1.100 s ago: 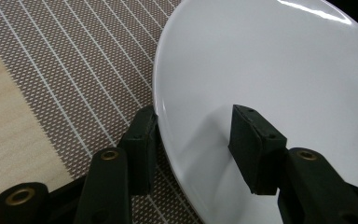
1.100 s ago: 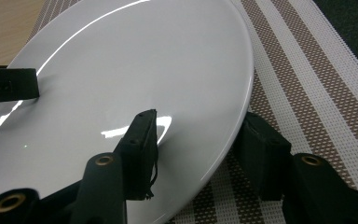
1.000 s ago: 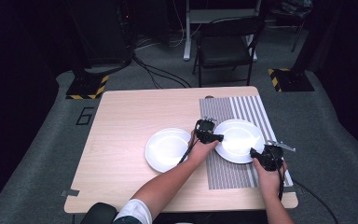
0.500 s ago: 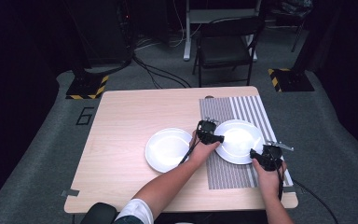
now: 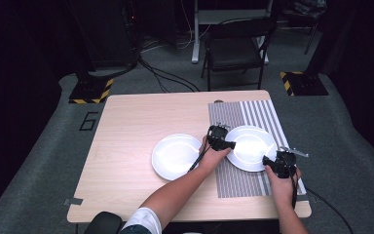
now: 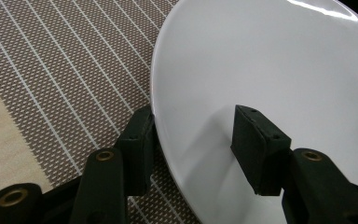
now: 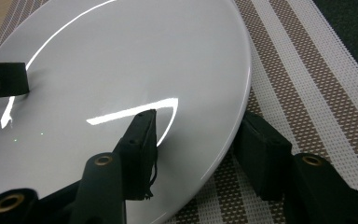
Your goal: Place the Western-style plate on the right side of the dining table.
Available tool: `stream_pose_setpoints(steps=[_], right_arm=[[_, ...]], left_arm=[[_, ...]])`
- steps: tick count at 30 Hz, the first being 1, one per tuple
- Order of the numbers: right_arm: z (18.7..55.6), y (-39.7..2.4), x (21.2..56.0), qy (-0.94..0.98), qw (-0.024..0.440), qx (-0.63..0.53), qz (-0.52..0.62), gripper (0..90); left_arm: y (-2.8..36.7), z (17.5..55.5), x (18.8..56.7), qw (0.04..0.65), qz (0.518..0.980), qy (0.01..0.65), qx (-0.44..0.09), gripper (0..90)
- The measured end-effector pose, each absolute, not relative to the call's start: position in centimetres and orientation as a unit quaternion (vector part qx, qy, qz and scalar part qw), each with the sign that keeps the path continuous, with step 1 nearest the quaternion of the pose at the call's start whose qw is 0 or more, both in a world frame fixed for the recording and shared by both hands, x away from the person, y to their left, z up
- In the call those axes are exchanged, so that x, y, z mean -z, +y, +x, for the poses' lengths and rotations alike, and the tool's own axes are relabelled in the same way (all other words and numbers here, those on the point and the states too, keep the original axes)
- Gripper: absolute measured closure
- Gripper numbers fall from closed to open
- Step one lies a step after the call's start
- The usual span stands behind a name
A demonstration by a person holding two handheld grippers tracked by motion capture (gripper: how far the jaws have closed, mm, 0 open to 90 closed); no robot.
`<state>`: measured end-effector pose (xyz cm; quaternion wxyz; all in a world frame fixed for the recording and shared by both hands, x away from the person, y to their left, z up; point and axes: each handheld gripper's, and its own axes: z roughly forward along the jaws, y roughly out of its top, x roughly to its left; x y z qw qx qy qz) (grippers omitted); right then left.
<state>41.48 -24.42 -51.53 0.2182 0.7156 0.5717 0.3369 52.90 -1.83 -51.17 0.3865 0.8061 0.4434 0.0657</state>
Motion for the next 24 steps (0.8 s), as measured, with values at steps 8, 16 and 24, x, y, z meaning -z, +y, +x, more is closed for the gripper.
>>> stream_pose_setpoints(steps=[8,16,24], right_arm=[[41.42,-24.47,51.54,0.575,0.222,-0.334,0.713,48.1],[41.39,-24.33,51.57,0.579,0.227,-0.329,0.710,47.4],[41.15,-24.40,51.52,0.582,0.229,-0.324,0.710,47.5]], left_arm=[[-1.79,52.88,51.14,0.383,0.807,0.443,-0.067,48.5],[-2.01,52.72,51.15,0.381,0.809,0.441,-0.073,47.1],[-2.04,52.67,51.12,0.373,0.816,0.433,-0.085,47.7]])
